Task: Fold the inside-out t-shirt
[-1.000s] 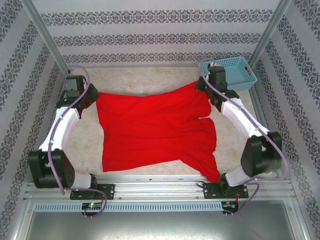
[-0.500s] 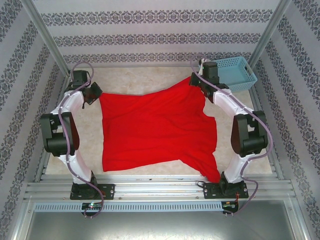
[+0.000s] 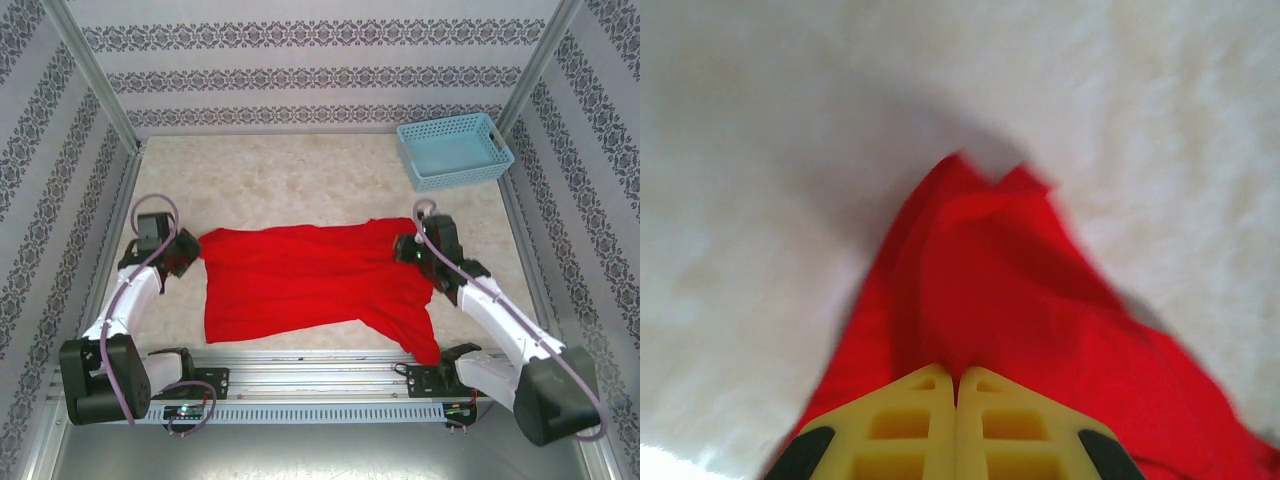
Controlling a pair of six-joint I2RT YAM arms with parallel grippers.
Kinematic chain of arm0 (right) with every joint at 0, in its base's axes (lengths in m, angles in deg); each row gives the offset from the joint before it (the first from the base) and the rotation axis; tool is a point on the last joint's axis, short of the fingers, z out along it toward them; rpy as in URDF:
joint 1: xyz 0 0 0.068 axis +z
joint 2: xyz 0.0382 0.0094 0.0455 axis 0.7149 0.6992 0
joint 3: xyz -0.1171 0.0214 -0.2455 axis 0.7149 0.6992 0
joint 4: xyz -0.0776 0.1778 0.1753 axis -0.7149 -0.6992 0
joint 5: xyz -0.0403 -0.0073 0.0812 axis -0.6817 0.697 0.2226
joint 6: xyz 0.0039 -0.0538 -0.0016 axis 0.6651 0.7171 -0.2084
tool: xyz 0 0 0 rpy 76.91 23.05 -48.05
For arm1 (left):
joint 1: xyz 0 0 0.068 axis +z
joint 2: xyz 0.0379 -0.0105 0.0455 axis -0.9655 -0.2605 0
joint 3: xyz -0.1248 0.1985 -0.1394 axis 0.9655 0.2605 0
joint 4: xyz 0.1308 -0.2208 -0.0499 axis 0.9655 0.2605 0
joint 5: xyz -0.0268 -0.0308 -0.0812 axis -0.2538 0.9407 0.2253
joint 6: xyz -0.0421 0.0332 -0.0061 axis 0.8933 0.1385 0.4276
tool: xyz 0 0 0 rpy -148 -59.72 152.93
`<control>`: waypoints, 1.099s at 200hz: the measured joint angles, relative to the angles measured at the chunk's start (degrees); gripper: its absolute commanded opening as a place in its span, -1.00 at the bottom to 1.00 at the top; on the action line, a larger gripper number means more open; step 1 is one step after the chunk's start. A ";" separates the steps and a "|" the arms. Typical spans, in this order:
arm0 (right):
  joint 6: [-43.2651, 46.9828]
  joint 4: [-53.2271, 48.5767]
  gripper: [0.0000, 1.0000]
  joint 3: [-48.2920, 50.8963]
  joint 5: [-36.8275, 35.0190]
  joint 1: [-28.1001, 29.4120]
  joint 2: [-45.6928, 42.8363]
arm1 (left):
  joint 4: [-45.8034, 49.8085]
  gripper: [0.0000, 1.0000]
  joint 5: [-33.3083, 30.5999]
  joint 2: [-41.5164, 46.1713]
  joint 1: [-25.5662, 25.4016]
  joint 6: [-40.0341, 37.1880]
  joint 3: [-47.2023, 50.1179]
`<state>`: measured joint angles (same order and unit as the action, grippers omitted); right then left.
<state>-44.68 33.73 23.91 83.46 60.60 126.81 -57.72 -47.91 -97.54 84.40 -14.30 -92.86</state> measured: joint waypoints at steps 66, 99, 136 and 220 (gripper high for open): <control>-7.21 -9.18 -0.24 2.86 0.04 -9.77 -5.66 | -1.33 -1.00 0.26 -2.99 0.00 1.46 7.37; -5.44 -6.21 -0.24 -5.57 -0.48 -12.92 4.42 | -1.62 -1.00 0.24 -3.08 0.00 1.44 6.25; -3.45 -4.02 -0.32 -11.02 -0.83 -14.40 17.62 | -1.73 -1.00 0.44 -3.08 0.00 1.40 5.38; -5.18 -4.26 -0.24 -11.91 -3.61 -14.49 23.41 | -1.75 -1.00 1.01 -4.66 0.00 1.18 4.28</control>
<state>-49.86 29.47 12.00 79.86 46.11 150.22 -59.47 -46.90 -102.19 84.40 -13.12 -88.58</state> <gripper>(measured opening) 0.371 0.047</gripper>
